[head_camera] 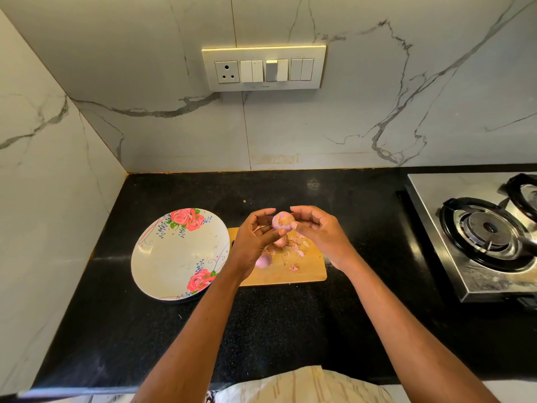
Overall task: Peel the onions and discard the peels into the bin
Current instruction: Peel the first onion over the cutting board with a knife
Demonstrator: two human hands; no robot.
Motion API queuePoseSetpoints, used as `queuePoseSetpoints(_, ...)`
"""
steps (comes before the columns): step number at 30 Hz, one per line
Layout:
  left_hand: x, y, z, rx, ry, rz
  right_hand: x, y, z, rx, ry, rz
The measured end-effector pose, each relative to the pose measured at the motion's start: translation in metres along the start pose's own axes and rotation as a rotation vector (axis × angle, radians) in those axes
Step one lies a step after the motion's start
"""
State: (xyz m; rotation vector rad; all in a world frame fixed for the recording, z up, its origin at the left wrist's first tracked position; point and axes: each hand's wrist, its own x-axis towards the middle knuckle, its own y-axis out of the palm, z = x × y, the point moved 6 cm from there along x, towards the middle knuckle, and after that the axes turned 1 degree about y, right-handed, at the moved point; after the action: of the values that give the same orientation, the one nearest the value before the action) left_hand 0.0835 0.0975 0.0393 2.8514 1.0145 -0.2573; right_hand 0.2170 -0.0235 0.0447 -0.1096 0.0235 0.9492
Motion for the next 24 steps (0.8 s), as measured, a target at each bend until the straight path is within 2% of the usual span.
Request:
queuePoseSetpoints(5, -0.001, 0.003, -0.006, 0.094, 0.028, -0.012, 0.004, 0.002, -0.002, -0.073, 0.021, 0.024)
queuePoseSetpoints(10, 0.0, 0.004, -0.008, 0.151, 0.055, -0.025, 0.003, 0.003, 0.004, -0.197, -0.05, -0.01)
queuePoseSetpoints(16, 0.0, 0.003, -0.008, 0.173, 0.054, -0.008, 0.002, 0.0, 0.014, -0.29, -0.117, -0.022)
queuePoseSetpoints(24, 0.0, 0.002, -0.001, 0.154, 0.019, 0.029, 0.004, -0.008, 0.008, -0.368, -0.104, -0.035)
